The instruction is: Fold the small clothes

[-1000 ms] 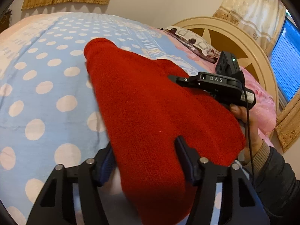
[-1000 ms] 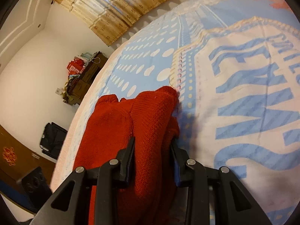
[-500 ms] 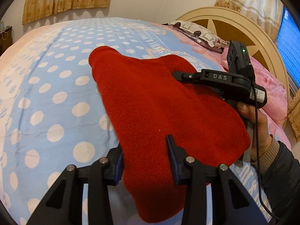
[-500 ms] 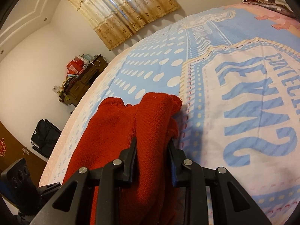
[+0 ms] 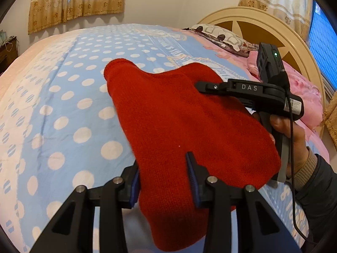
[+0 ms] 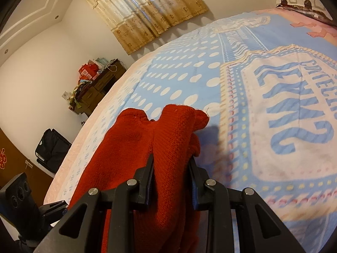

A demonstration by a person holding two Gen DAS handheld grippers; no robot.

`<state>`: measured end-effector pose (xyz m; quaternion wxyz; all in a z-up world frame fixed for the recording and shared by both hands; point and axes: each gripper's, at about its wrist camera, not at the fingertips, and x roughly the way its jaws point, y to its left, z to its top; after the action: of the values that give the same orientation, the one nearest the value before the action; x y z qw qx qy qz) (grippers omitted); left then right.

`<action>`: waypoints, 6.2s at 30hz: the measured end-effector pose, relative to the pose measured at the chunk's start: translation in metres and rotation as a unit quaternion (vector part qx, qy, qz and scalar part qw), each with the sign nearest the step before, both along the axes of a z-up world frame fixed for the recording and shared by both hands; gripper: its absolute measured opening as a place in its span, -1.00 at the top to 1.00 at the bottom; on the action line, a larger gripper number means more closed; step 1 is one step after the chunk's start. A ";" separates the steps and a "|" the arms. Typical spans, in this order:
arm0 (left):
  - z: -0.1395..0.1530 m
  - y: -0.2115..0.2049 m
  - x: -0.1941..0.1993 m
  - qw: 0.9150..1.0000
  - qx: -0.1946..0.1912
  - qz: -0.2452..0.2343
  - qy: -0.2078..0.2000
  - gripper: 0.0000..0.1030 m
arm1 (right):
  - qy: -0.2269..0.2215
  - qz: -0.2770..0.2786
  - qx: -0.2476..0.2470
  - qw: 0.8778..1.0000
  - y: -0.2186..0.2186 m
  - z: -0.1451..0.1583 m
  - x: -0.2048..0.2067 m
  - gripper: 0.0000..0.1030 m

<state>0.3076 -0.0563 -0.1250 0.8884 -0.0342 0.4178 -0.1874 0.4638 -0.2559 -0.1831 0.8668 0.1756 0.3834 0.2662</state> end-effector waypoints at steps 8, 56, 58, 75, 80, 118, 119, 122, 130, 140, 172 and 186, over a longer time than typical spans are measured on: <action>0.005 0.014 -0.021 1.000 0.000 0.004 -0.008 0.24 | -0.013 0.013 0.000 1.000 0.021 0.007 -0.026 0.45; 0.028 0.165 -0.143 0.987 -0.013 0.148 -0.062 0.28 | -0.020 0.179 0.013 0.984 0.253 0.031 -0.113 0.45; 0.028 0.169 -0.144 0.986 -0.012 0.154 -0.061 0.28 | -0.018 0.187 0.012 0.982 0.264 0.031 -0.113 0.45; 0.017 0.210 -0.159 0.976 -0.005 0.211 -0.056 0.28 | 0.002 0.237 0.014 0.971 0.342 0.024 -0.114 0.45; 0.014 0.219 -0.166 0.974 -0.005 0.221 -0.056 0.28 | 0.005 0.245 0.012 0.969 0.353 0.023 -0.115 0.45; 0.003 0.216 -0.207 0.966 0.045 0.247 -0.063 0.05 | 0.039 0.208 -0.019 0.977 0.356 0.006 -0.104 0.21; 0.007 0.218 -0.210 0.965 0.047 0.247 -0.071 0.04 | 0.033 0.205 -0.012 0.978 0.349 0.013 -0.107 0.21; 0.016 0.223 -0.215 0.959 0.051 0.263 -0.095 -0.14 | 0.005 0.231 0.016 0.973 0.332 0.039 -0.137 0.20; -0.022 0.237 -0.208 0.950 0.072 0.296 -0.070 -0.47 | 0.036 0.325 -0.063 0.943 0.337 -0.002 -0.209 0.11; 0.010 0.252 -0.201 0.939 0.073 0.316 -0.117 -0.65 | -0.027 0.313 -0.034 0.949 0.359 0.039 -0.188 0.08; 0.061 0.222 -0.249 0.937 0.061 0.293 -0.179 -0.79 | -0.177 0.080 -0.159 0.968 0.298 0.104 -0.303 -0.54; 0.062 0.218 -0.255 0.936 0.056 0.291 -0.189 -0.79 | -0.180 0.085 -0.154 0.968 0.303 0.108 -0.313 -0.55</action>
<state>0.0529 0.1619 -0.0625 0.9672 -0.0685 0.2233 0.0999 0.1508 0.0469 -0.0755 0.9121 -0.0441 0.2714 0.3039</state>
